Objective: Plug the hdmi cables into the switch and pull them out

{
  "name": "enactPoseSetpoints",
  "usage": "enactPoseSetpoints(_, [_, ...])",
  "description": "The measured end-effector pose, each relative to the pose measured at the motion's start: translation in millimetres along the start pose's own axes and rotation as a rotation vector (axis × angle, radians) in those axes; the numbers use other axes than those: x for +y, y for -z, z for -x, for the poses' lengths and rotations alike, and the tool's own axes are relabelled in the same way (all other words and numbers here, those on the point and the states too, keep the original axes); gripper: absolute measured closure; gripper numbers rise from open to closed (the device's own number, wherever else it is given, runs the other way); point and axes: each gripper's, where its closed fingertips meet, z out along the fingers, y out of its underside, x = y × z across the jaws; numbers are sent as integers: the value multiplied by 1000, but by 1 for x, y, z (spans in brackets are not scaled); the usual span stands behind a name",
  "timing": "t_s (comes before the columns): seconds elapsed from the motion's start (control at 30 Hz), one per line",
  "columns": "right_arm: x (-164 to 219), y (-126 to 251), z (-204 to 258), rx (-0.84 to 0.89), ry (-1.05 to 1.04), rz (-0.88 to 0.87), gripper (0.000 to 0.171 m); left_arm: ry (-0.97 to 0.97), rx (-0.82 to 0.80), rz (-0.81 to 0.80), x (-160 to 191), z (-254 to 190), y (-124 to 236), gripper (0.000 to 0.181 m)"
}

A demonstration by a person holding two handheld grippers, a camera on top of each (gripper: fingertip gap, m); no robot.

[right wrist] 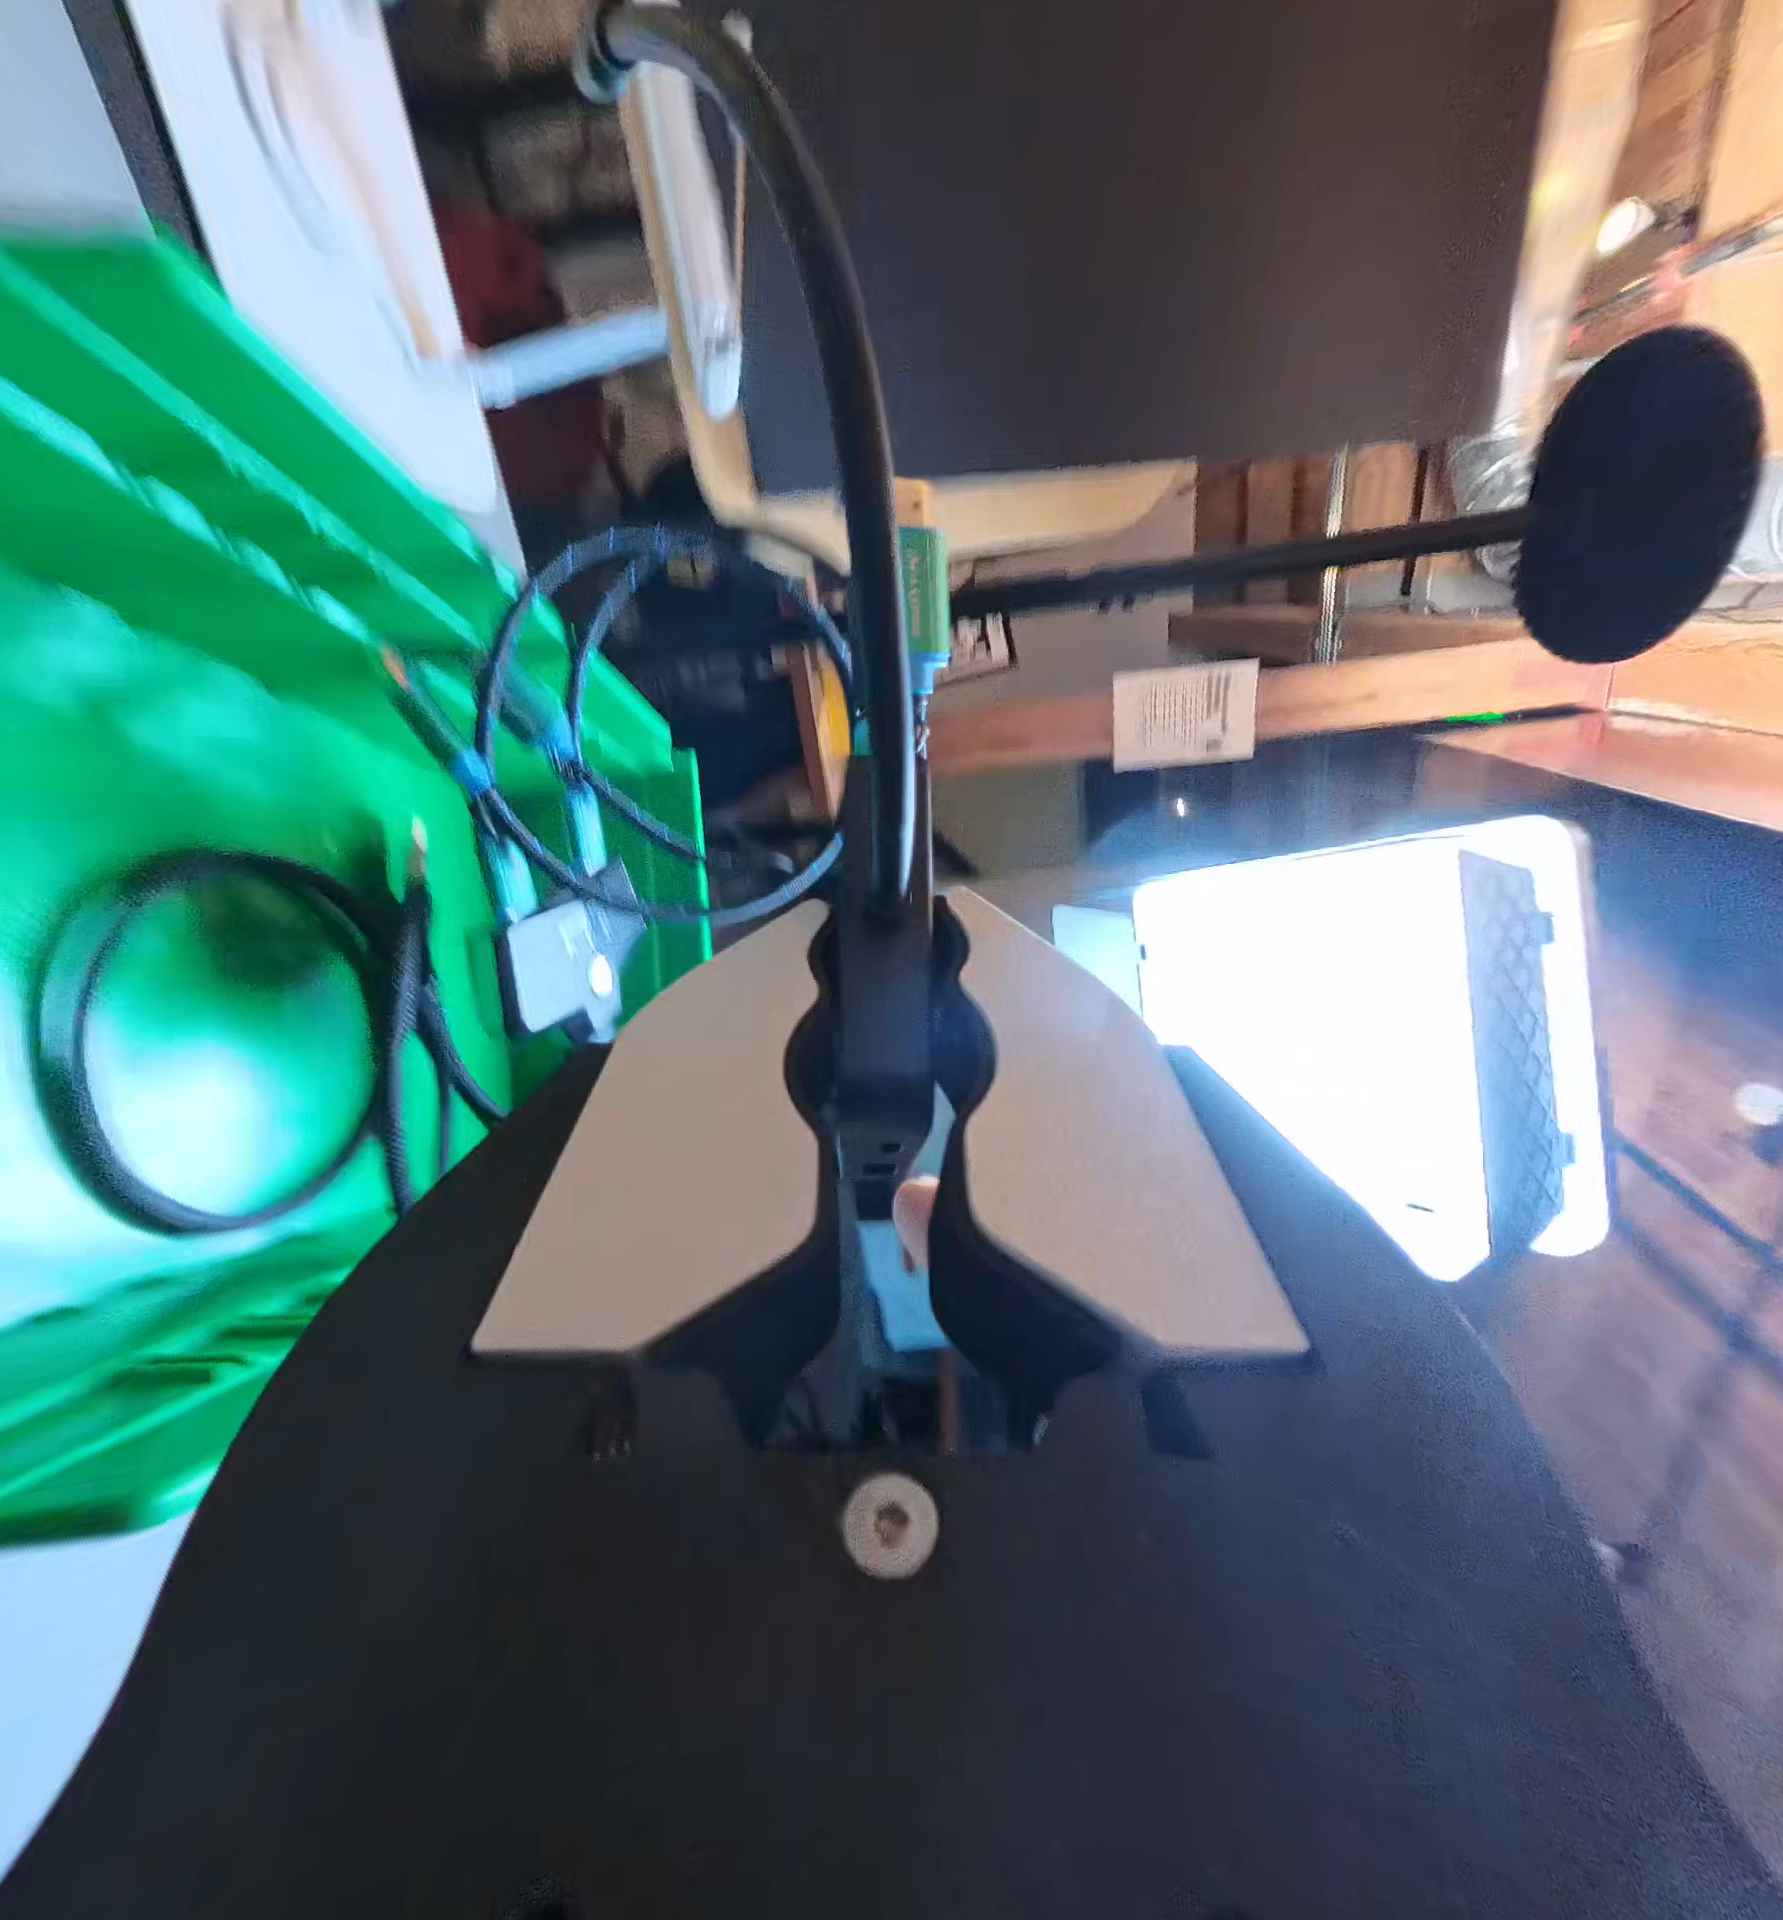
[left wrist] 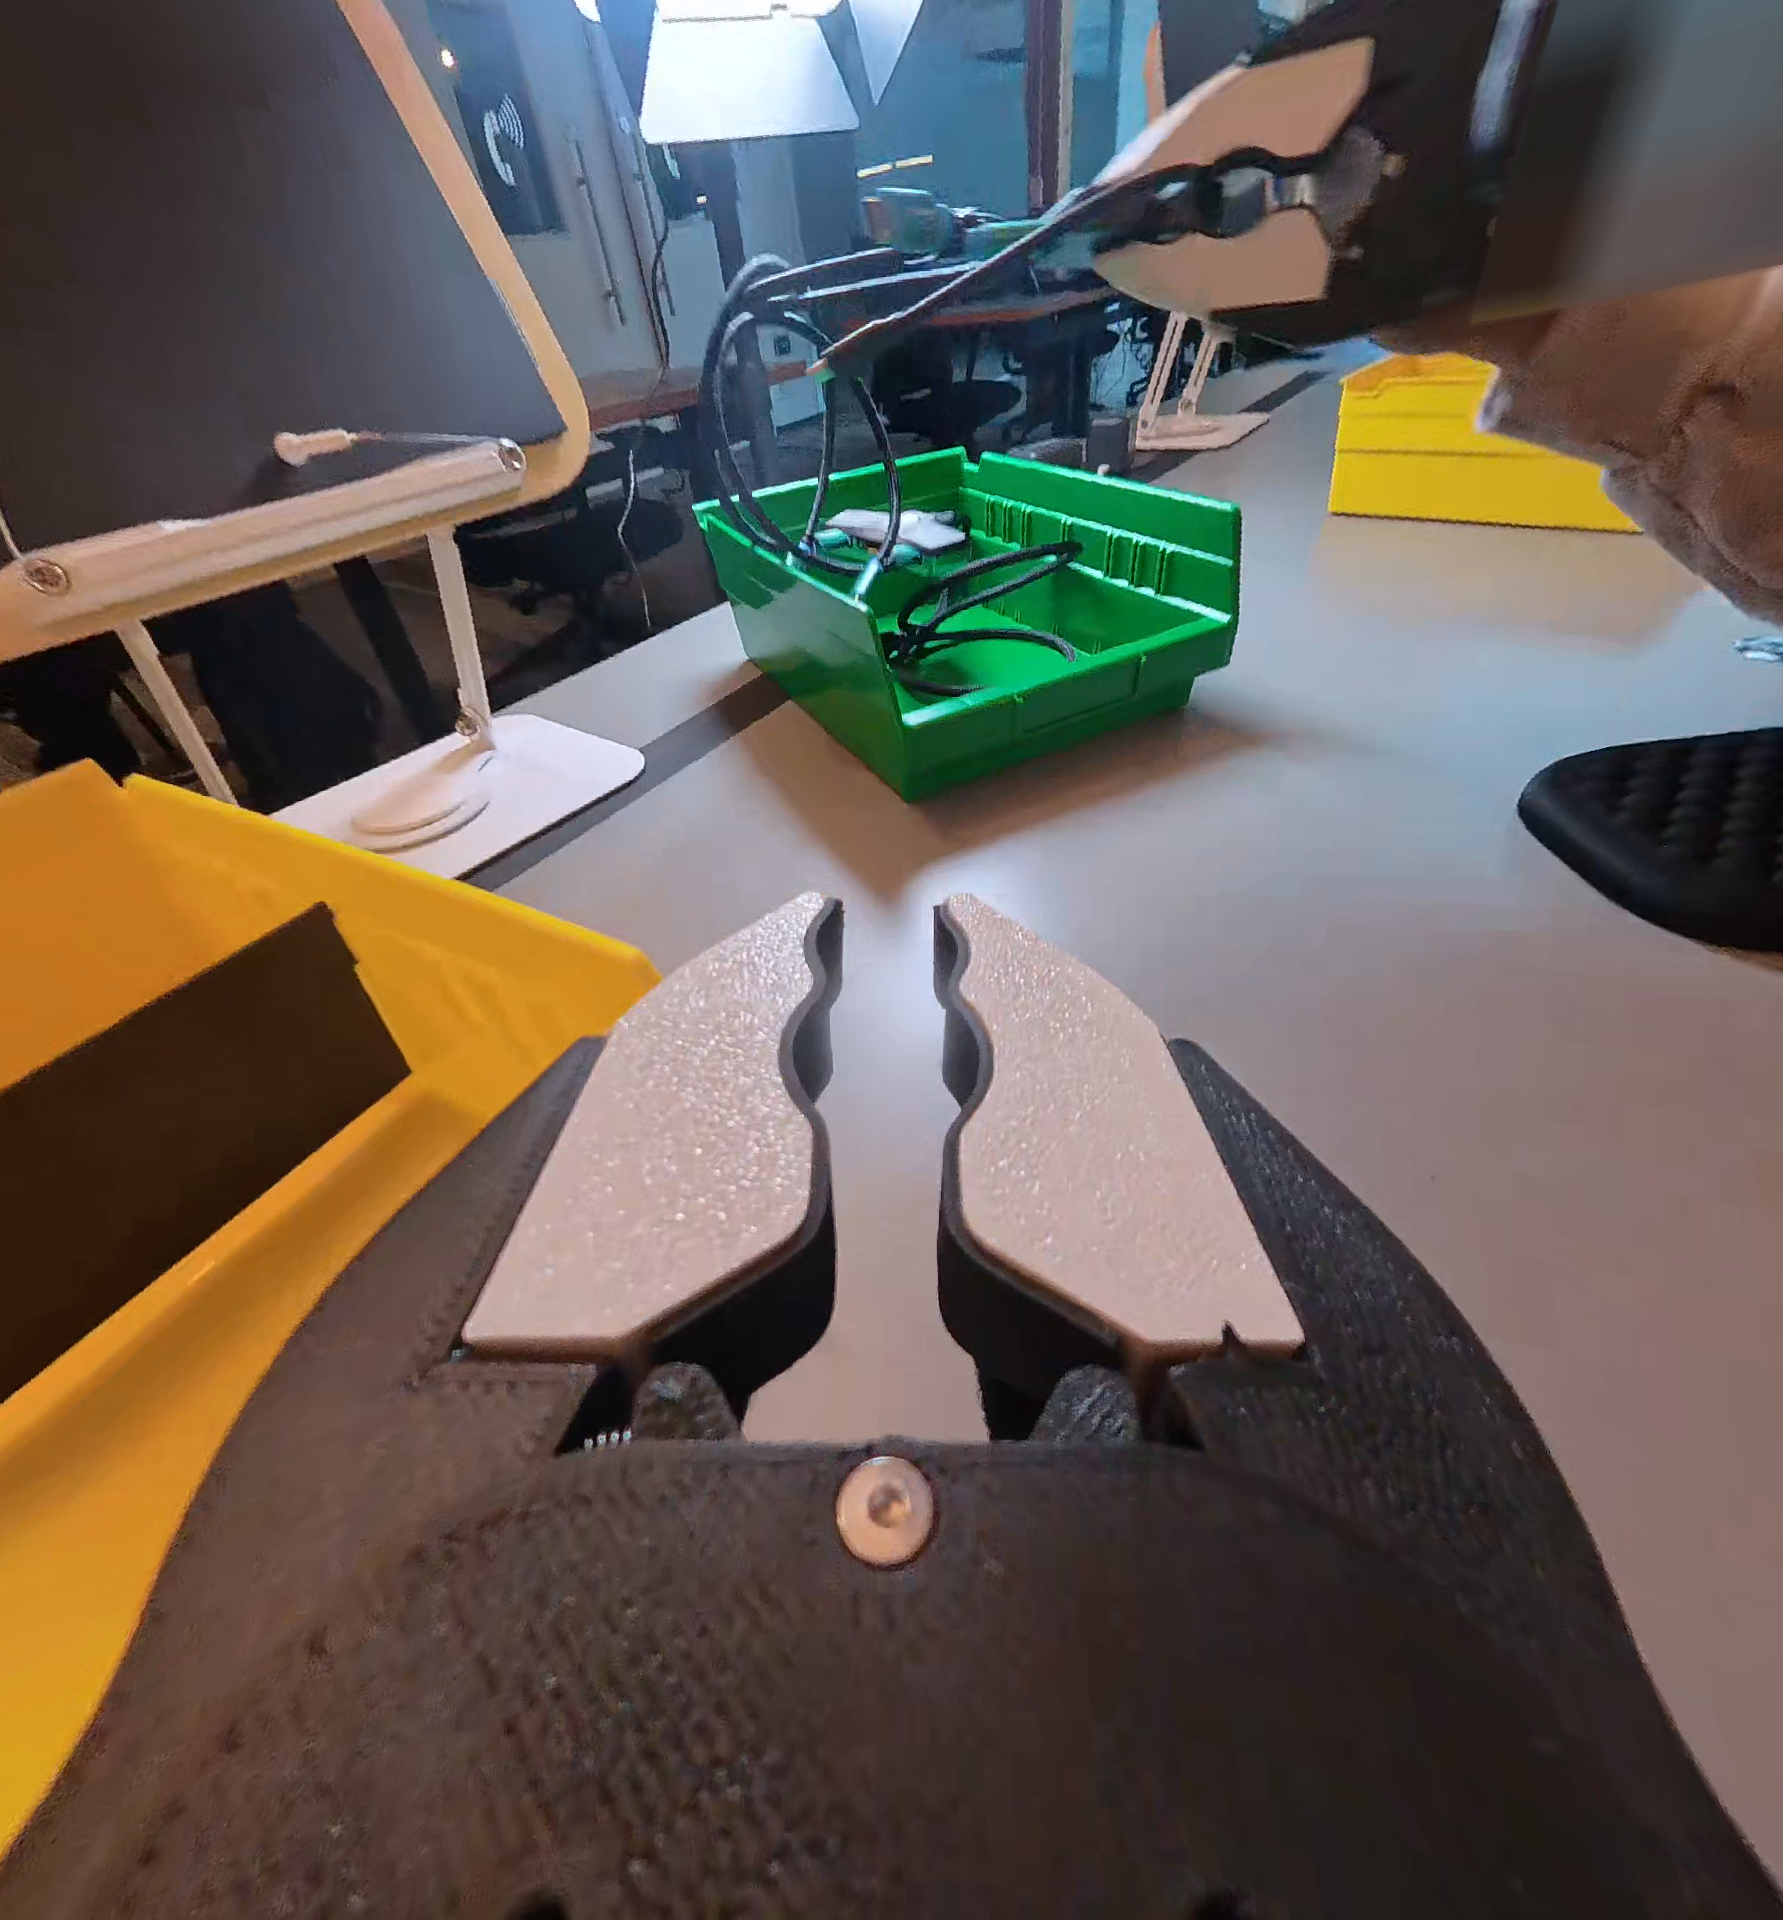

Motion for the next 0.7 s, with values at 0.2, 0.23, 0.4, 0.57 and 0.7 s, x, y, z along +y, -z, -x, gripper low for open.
enactPoseSetpoints(0.2, [46, -71, 96, -290, 266, 179, 141, -89, -53, 83, 19, 1, -5, 161])
enactPoseSetpoints(0.23, [44, -73, 106, -341, 240, 173, 137, -95, -55, 90, 20, 2, -4, 161])
enactPoseSetpoints(0.4, [39, -46, 133, -676, 145, 244, 117, -46, -65, 72, 18, 9, -2, 160])
enactPoseSetpoints(0.57, [12, 3, 142, -980, -195, 222, 103, -68, -96, 77, 14, 14, 3, 157])
enactPoseSetpoints(0.7, [-16, 29, 127, -999, -507, 81, 104, -125, -142, 154, 14, 32, 19, 149])
